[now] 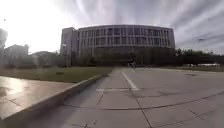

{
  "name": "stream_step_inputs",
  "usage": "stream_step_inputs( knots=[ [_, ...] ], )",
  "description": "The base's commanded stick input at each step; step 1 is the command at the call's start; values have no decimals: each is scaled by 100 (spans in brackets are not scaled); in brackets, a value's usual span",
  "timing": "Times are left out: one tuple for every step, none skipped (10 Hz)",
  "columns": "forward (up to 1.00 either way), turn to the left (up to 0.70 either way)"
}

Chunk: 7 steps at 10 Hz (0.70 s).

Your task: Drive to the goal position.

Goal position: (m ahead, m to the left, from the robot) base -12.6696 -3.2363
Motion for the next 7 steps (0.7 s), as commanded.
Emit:
stream_step_inputs(
  knots=[
    [85,0],
    [85,0],
    [85,-3],
    [85,-20],
    [85,-20],
    [85,0],
    [85,0]
  ],
)
